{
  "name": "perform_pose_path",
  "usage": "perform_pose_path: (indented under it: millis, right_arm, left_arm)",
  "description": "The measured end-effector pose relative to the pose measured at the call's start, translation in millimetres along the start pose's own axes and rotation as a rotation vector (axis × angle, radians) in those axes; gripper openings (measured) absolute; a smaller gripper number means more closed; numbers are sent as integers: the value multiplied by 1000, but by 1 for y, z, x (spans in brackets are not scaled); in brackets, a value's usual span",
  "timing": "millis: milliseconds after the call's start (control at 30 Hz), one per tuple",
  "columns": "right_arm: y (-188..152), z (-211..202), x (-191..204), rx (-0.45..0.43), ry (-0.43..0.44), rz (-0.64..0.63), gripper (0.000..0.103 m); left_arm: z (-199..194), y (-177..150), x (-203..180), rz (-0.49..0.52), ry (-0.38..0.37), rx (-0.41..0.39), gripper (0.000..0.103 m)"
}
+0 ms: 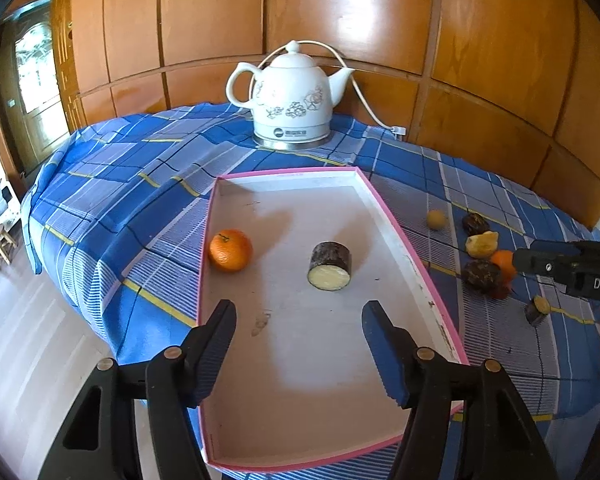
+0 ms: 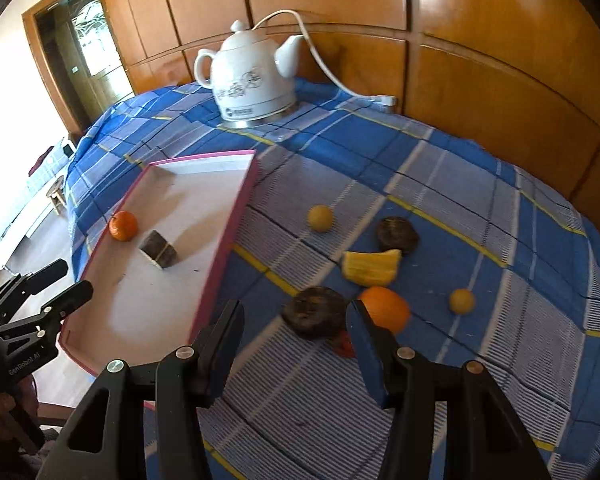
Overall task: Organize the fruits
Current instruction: 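Move the left tool to the dark brown round fruit and close on it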
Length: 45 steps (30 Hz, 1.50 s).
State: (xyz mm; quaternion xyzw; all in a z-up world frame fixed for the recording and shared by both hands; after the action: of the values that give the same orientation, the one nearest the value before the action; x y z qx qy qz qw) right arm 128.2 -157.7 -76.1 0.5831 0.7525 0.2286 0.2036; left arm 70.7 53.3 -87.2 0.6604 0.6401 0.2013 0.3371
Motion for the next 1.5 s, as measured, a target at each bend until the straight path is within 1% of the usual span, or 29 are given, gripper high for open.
perform_pose_path:
  millis: [300, 533, 700, 900, 967, 1000, 1167, 1233, 1433, 1500]
  right_arm:
    - [-2, -9, -41, -18, -75, 10, 54]
    - [-4, -11, -88, -18, -151, 38, 54]
    - [-13, -3, -136, 1, -218, 113, 54]
    - [-27, 10, -176, 50, -212, 275, 54]
    - [-26, 9, -180, 51, -193, 307, 54]
    - [-25, 8, -180, 49, -188, 315, 54]
    - [-25, 9, -173, 62, -156, 319, 54]
    - [-23, 9, -172, 62, -152, 314, 54]
    - [-23, 11, -172, 74, -134, 330, 54]
    - [-23, 11, -172, 77, -129, 338, 54]
  left_arm:
    - [3, -1, -16, 43, -11, 13, 67]
    - [8, -3, -30, 73, -39, 39, 67]
    - [14, -4, -39, 77, -67, 67, 67]
    - [22, 6, -64, 136, -111, 86, 67]
    - [27, 10, -79, 170, -137, 95, 67]
    - [28, 11, -84, 180, -146, 100, 65]
    - [48, 12, -121, 248, -229, 162, 55]
    - [56, 10, -131, 268, -247, 188, 48]
    - [78, 10, -153, 312, -285, 248, 46]
    - [85, 11, -156, 310, -293, 266, 46]
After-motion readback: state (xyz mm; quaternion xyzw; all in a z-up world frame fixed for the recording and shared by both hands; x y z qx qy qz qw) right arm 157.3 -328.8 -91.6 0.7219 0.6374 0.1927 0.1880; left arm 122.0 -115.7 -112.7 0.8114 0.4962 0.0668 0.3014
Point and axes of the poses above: each gripper's, at about its wrist camera, not at the fingertips, and z roughly the way its jaws point, x to its left, y to its top, the point moved 9 cm from there along z, roughly the way its jaws point, and after that the axes turned 10 degrees about -y, right-handed, at the moved point
